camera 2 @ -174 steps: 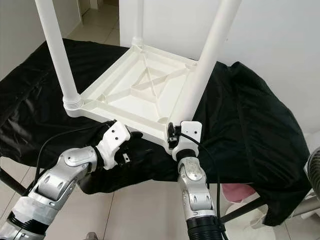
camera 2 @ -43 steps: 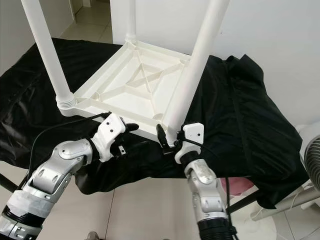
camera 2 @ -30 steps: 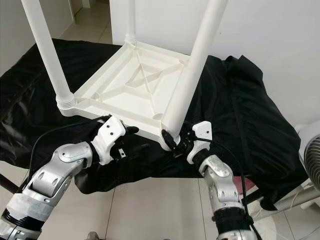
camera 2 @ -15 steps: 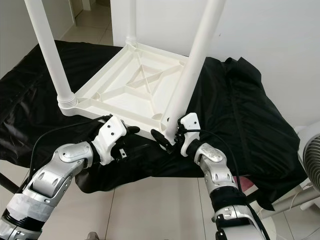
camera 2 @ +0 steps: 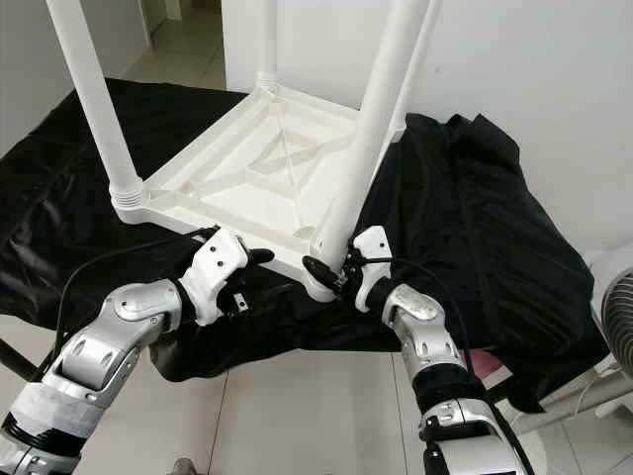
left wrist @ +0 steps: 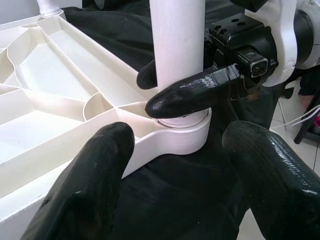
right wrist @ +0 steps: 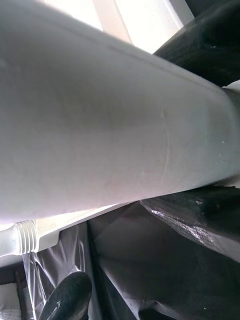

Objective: Building children table

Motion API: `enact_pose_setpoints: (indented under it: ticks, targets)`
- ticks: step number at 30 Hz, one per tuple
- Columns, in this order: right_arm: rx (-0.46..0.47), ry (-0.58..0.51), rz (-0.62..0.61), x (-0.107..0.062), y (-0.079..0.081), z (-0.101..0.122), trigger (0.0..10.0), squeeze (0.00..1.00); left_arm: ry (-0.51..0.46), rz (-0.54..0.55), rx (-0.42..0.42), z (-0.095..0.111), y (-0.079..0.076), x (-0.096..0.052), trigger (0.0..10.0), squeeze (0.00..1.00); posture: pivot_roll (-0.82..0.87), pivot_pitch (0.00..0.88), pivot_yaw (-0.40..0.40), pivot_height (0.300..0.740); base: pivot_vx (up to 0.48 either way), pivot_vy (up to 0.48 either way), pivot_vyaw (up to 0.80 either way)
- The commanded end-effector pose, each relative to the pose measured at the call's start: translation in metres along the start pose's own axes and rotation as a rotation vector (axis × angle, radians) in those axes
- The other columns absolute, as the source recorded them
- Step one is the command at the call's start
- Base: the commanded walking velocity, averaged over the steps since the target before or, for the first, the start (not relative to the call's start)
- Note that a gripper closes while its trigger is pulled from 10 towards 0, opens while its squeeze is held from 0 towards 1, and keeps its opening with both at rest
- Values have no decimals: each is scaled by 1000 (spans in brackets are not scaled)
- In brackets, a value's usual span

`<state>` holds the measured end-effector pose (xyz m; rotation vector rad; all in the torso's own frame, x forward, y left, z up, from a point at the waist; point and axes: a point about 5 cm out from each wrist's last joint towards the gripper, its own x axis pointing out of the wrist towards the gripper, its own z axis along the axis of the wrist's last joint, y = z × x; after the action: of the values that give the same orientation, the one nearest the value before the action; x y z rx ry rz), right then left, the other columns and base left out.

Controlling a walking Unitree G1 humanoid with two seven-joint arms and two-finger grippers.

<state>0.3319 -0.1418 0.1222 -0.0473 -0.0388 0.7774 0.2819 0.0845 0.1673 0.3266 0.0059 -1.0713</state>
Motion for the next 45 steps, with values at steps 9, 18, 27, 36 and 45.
enact_pose_setpoints:
  ticks: [9,18,27,36,45]
  targets:
    - [14,-11,-84,-5,-4,-2,10000,0,-6,-9,0,3,0,3,10000,0,30,53,-81,740,0,0,0]
    - [25,63,-307,-10,0,-12,10000,0,-8,-10,-7,2,-1,4,10000,0,21,59,-87,740,0,0,0]
    - [86,16,-590,-16,18,-10,10000,0,-9,-20,-10,2,-3,5,10000,0,6,68,-84,740,0,0,0]
    - [128,23,-887,-19,29,-11,10000,0,-7,-29,-7,2,-4,5,10000,0,13,65,-84,740,0,0,0]
    - [146,36,-893,-19,39,-10,10000,0,-6,-38,-7,2,-5,5,10000,0,14,64,-84,740,0,0,0]
